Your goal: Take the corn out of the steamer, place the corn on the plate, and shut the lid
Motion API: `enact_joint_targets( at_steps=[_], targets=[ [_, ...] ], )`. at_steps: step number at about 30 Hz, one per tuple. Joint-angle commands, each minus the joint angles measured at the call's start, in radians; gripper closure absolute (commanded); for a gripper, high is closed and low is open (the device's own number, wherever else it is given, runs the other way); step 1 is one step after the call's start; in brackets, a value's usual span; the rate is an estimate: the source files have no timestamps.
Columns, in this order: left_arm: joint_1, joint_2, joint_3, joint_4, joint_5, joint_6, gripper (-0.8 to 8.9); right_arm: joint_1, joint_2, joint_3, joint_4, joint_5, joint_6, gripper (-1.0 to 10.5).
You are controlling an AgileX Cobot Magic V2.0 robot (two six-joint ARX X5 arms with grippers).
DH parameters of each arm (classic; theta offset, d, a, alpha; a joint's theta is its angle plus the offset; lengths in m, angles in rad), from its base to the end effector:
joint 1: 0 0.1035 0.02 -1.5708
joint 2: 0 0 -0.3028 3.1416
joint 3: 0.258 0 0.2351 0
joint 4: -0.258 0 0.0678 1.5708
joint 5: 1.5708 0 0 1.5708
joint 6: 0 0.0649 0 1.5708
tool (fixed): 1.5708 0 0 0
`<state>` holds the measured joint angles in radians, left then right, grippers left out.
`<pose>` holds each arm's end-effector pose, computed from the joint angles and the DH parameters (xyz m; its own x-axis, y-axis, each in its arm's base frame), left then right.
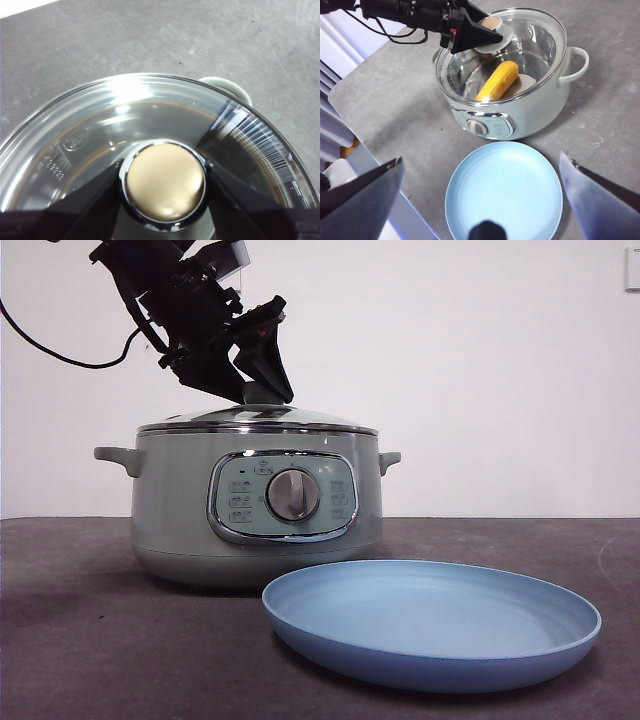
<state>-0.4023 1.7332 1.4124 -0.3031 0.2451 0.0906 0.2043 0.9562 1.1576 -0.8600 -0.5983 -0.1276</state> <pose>0.3708 -0.1749 0.3112 0.6295 -0.5316 -0.5667 0.6074 0.7915 -0.0677 0.1416 0.0667 0.3808 0.5256 0.6841 -0.5057 -0.6752 0.6971 0.2413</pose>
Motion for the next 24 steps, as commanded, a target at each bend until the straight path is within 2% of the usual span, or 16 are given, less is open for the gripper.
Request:
enact_joint_targets(
  at_steps=[1, 15, 24],
  targets=[
    [0.003, -0.019, 0.002, -0.013, -0.003, -0.012, 8.22, 0.001, 0.000, 0.003, 0.005, 0.003, 0.000, 3.8],
    [0.005, -0.259, 0.018, -0.053, 0.000, -0.011, 8.22, 0.001, 0.000, 0.003, 0.020, 0.006, 0.017, 3.8],
    [0.005, -0.522, 0.018, -0.228, 0.000, -0.008, 8.22, 0.006, 0.046, 0.003, 0.201, 0.006, 0.185, 3.8]
  ],
)
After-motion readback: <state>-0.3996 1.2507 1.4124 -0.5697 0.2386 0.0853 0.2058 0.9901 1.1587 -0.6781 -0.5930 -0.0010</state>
